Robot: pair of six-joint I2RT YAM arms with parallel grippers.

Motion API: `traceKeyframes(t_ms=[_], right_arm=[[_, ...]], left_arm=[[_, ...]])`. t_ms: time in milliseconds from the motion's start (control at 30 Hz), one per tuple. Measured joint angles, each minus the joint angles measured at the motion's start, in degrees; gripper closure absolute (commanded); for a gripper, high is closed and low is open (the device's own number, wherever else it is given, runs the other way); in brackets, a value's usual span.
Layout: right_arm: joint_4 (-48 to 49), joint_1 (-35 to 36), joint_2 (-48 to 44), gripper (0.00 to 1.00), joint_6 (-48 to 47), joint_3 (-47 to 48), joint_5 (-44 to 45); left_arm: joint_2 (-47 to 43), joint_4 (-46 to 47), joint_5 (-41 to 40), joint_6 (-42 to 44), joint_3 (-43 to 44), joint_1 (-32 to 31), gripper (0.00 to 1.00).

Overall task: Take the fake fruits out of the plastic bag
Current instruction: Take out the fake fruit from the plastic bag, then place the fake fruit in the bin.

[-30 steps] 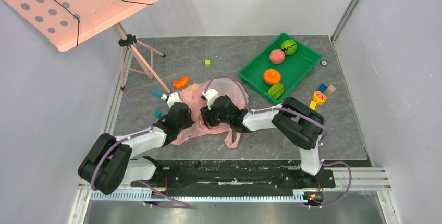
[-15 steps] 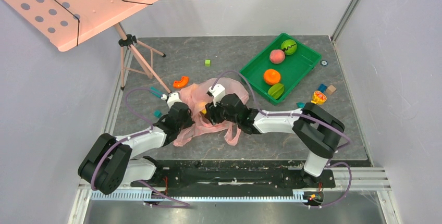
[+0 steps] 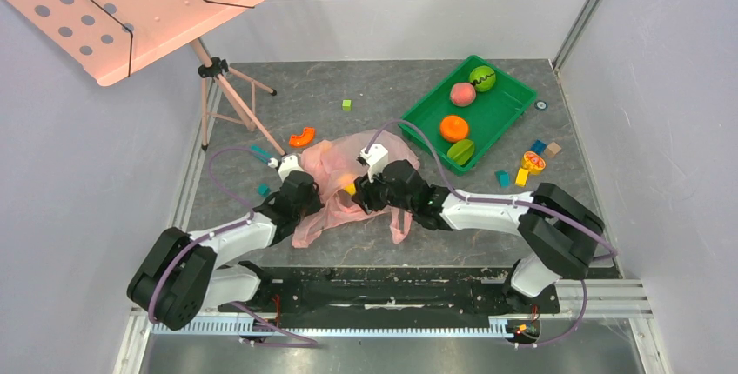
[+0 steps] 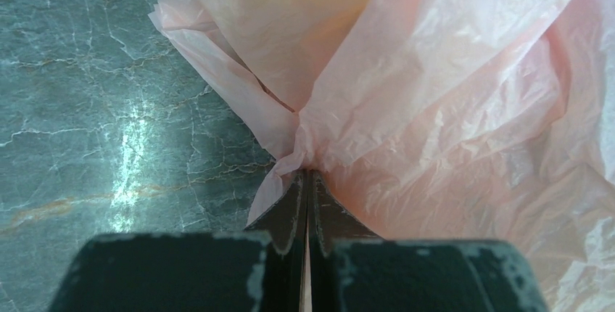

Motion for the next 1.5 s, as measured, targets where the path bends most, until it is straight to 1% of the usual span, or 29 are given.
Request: traceKeyframes(t_ms=[200, 333, 600, 733, 867, 967, 1067, 1100, 1233, 1300, 1333, 1400, 1500], right_arm=[[-2.2, 0.1, -5.6, 0.52, -0.1, -3.6, -4.1], [-4.4, 0.5, -9.9, 0.54, -0.5, -6.1, -7.3], [-7.9, 1.0, -17.2, 0.56, -1.5, -6.5, -13.0], [-9.4, 1.0, -20.2, 0.59, -1.4, -6.5, -13.8], [-12.7, 0.9, -21.2, 0.63, -1.2, -4.6, -13.5], [-15.6, -0.3, -21.2, 0.62, -1.0, -1.5, -13.0], [-17.4, -3.2, -21.2, 0.61, -0.7, 1.3, -12.6], [-18.0, -4.6, -21.2, 0.61, -0.6, 2.1, -12.5], [-20.9, -11.1, -21.2, 0.59, -0.6, 3.7, -10.5], [-22.5, -14.0, -21.2, 0.58, -0.7, 4.2, -9.5], [-23.4, -15.8, -21.1, 0.57, -0.8, 4.6, -8.6], [-24.1, -18.5, -20.7, 0.57, -0.9, 5.1, -7.5], [-24.7, -22.7, -18.6, 0.56, -1.1, 6.1, -6.3]], left_arm=[[-1.9, -1.1, 0.0, 0.0, 0.0, 0.0, 0.97], [-3.2, -2.0, 0.0, 0.0, 0.0, 0.0, 0.97], [-5.4, -4.0, 0.9, 0.0, 0.0, 0.0, 0.97], [-7.3, -4.9, 1.2, 0.0, 0.1, 0.0, 0.97], [-10.3, -7.1, 1.5, 0.0, 0.3, 0.0, 0.96], [-13.9, -9.7, 1.5, 0.0, 0.6, 0.0, 0.95], [-17.3, -12.1, 1.4, 0.0, 1.4, 0.0, 0.92], [-18.7, -13.1, 1.3, 0.0, 1.7, 0.0, 0.9], [-23.1, -16.1, 0.9, 0.0, 3.4, 0.0, 0.72], [-24.3, -17.3, 0.8, 0.1, 4.0, 0.0, 0.6], [-24.8, -17.6, 0.8, 0.2, 4.3, 0.0, 0.51], [-25.2, -18.6, 0.8, 0.4, 4.9, 0.0, 0.37], [-25.4, -20.4, 0.9, 0.7, 5.9, 0.0, 0.23]])
